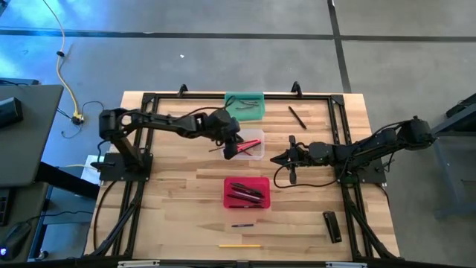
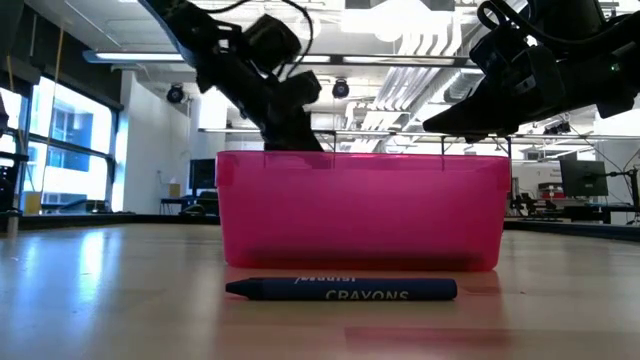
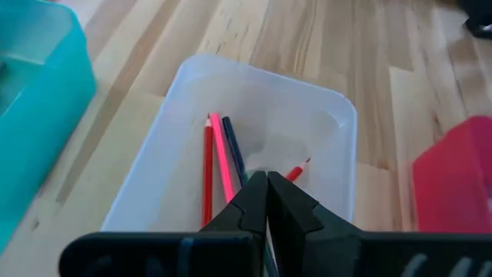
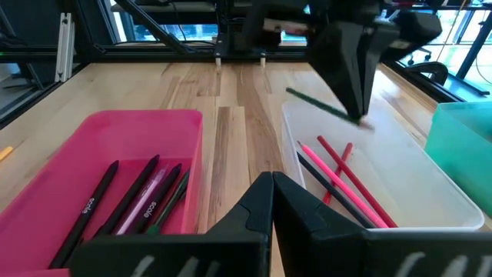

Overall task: Sort crayons/erasers/pens/pencils in bins
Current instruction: Put the green pencil into the transparent bin, then put the blue crayon into the green bin

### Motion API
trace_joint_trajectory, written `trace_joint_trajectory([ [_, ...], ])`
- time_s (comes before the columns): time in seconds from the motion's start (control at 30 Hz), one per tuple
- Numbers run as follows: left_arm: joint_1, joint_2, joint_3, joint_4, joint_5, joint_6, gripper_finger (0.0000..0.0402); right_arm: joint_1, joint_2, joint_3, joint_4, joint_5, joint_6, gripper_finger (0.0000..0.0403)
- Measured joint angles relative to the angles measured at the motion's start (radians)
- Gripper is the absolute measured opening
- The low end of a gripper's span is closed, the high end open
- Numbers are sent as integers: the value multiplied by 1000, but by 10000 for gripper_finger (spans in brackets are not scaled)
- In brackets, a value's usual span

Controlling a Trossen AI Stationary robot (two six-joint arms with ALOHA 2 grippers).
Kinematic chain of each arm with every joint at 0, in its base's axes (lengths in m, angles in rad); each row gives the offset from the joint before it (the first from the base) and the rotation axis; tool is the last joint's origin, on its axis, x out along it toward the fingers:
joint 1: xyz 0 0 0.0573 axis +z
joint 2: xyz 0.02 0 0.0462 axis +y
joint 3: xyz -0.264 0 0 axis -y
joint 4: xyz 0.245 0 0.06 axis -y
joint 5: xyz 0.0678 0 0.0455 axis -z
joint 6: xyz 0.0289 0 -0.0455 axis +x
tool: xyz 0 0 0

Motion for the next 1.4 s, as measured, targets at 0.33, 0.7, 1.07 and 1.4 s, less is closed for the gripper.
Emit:
trace_joint_trajectory([
  [0.33, 0, 119, 93, 57, 0, 43, 0, 0, 0, 0, -1, 0, 0, 0],
  [0.7, -6, 90, 105, 46, -4, 98, 0, 0, 0, 0, -17, 0, 2, 0],
  [1.07, -135, -65, -245, 511, -26, 96, 0, 0, 0, 0, -55, 0, 29, 0],
  [1.4, -312, -217, -633, 976, -159, 19, 0, 119, 0, 96, -201, 80, 104, 0],
])
